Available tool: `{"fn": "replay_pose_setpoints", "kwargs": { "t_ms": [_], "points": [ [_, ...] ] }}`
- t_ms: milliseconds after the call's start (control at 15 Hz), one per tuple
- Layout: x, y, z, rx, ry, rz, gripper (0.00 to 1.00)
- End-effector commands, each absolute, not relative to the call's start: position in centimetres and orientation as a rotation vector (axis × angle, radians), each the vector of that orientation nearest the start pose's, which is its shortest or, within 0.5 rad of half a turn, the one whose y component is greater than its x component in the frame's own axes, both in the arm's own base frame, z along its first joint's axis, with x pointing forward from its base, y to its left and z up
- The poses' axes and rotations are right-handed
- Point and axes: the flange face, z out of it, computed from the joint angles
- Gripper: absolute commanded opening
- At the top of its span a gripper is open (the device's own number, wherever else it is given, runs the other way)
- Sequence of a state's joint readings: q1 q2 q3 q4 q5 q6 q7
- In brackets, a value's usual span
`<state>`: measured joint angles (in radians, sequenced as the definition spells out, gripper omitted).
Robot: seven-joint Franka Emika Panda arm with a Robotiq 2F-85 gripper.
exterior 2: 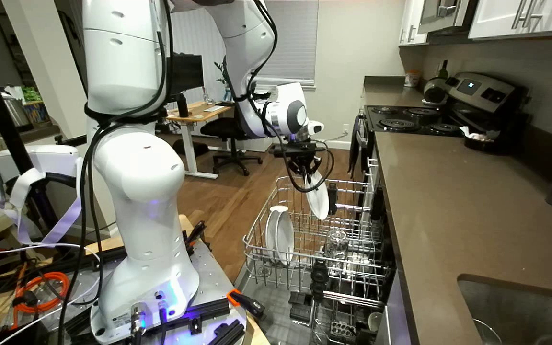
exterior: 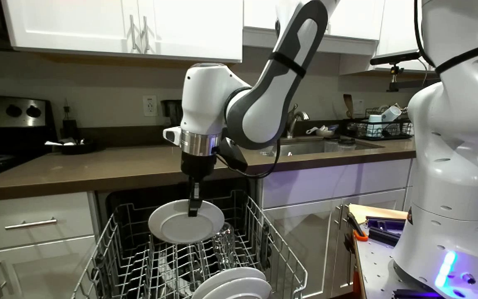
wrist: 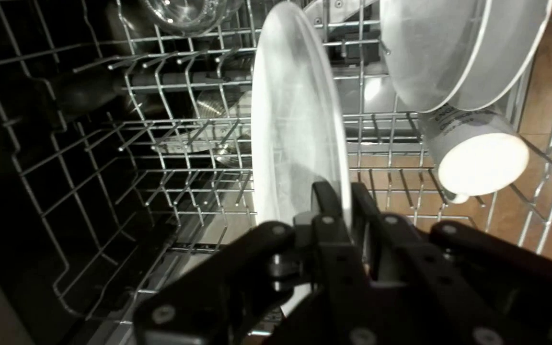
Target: Remove a plate from the dishwasher and put it on the counter
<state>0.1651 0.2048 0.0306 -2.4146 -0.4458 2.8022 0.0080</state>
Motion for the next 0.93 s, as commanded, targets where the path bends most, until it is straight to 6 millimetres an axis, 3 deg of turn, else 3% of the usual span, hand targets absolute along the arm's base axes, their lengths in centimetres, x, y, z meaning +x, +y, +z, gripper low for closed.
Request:
{"fn": "replay_pose_setpoints", "kwargs": {
  "t_ms": [0,867],
  "points": [
    [50.1,11.7,25.7,-3.232,-0.889,-0.479,0.08],
    [50.7,14.4,26.6,-3.505,-0.977,-0.758,0.08]
  ]
}}
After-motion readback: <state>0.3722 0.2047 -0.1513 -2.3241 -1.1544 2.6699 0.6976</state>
